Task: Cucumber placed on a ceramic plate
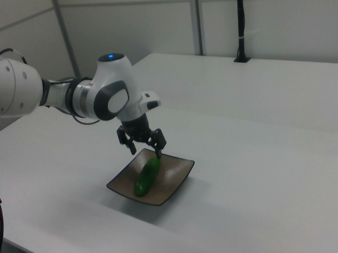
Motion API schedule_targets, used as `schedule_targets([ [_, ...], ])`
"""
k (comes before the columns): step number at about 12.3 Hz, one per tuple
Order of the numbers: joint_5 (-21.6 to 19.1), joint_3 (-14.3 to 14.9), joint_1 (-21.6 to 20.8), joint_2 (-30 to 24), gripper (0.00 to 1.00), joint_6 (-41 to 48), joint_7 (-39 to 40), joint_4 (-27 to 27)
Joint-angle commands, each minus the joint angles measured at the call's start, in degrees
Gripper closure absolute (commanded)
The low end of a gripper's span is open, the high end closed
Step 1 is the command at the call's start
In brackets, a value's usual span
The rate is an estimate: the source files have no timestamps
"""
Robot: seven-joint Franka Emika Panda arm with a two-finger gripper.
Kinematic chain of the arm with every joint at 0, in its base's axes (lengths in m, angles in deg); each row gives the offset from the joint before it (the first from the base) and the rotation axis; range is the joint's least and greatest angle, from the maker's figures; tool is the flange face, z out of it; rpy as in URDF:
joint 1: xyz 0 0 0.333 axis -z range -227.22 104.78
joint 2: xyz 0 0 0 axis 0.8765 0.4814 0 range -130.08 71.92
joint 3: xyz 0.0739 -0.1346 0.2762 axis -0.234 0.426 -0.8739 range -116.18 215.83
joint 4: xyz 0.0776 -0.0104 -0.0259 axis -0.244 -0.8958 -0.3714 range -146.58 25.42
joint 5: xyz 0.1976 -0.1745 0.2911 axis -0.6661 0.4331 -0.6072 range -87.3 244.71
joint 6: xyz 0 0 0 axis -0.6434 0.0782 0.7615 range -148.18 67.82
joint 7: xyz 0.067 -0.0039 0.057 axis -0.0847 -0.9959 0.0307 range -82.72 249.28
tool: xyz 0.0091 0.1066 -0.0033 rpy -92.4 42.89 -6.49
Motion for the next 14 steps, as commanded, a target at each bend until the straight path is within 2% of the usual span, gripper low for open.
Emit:
schedule_targets([
  [1,0.2,0.8,0.2,-1.9,0.00,11.7,-5.3,8.4],
  [2,-0.5,1.2,0.2,-2.6,0.00,17.2,-5.5,11.6],
  [3,-2.9,1.6,0.4,-3.9,0.00,21.0,-5.6,14.0],
  [5,-9.0,4.5,0.5,-8.4,0.00,24.5,-5.6,15.0],
  [6,-9.3,5.1,0.2,-10.4,0.00,26.1,-6.4,14.9],
  [8,-8.3,5.2,-1.7,-12.2,0.00,28.4,-8.8,14.5],
  [11,-0.2,4.6,-4.1,-12.5,0.00,28.6,-11.3,12.1],
  [14,1.1,4.3,-4.2,-12.6,0.00,28.6,-12.0,11.9],
])
